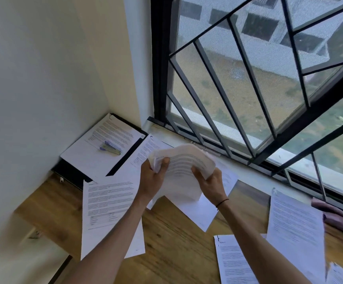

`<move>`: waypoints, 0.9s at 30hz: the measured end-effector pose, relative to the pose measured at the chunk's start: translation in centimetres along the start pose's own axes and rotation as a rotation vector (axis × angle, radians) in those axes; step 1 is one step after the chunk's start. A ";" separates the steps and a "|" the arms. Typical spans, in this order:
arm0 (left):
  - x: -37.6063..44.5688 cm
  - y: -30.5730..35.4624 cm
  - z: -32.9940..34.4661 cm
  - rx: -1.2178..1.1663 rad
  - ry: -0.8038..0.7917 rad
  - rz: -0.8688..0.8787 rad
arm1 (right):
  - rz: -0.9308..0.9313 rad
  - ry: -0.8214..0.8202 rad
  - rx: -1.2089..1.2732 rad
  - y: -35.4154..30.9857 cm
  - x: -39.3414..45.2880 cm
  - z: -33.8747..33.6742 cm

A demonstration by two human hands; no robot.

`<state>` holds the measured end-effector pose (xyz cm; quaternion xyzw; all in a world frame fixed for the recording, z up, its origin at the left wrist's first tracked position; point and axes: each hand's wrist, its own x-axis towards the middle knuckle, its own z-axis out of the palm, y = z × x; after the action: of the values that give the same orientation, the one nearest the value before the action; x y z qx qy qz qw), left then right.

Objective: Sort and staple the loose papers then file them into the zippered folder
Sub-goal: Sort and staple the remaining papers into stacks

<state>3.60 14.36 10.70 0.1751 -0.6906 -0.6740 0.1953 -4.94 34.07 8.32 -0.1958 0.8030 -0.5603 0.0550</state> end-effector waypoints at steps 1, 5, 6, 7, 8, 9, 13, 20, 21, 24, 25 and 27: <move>-0.3 -0.8 -0.1 0.029 -0.025 -0.012 | 0.026 -0.018 -0.021 0.7 -0.3 0.1; -1.4 -2.3 -0.3 0.110 -0.074 -0.065 | 0.092 -0.046 -0.043 2.0 -1.3 0.1; -1.4 -2.1 -0.4 0.102 -0.065 -0.064 | 0.078 -0.053 -0.039 1.8 -1.3 -0.1; -1.3 -2.0 -0.5 0.090 -0.061 -0.050 | 0.054 -0.063 -0.028 1.5 -1.3 -0.2; -1.2 -1.7 -0.7 0.081 -0.063 -0.028 | 0.038 -0.073 -0.017 1.2 -1.1 -0.4; -1.1 -1.5 -0.8 0.074 -0.063 -0.015 | 0.024 -0.081 -0.002 0.8 -0.8 -0.7; -0.1 -0.7 -1.1 0.054 -0.038 -0.028 | -0.018 -0.093 0.036 -0.9 0.0 -1.2; 0.3 0.7 0.3 0.040 0.057 -0.025 | 0.003 -0.025 0.073 -2.5 0.7 -0.9; 0.4 1.2 0.4 0.048 0.066 -0.002 | 0.004 -0.010 0.086 -2.8 0.9 -1.0; 0.6 1.1 0.6 0.058 0.043 -0.004 | 0.017 0.001 0.061 -2.7 1.1 -0.9; 0.4 0.7 0.6 0.075 0.018 -0.020 | 0.032 -0.012 0.048 -2.2 1.0 -0.7; 0.1 -0.5 0.5 0.103 -0.034 -0.037 | 0.067 -0.033 0.020 -1.6 0.6 -0.2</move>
<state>3.27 14.70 10.16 0.1860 -0.7241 -0.6441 0.1616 -5.19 33.52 9.90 -0.1772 0.8024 -0.5629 0.0891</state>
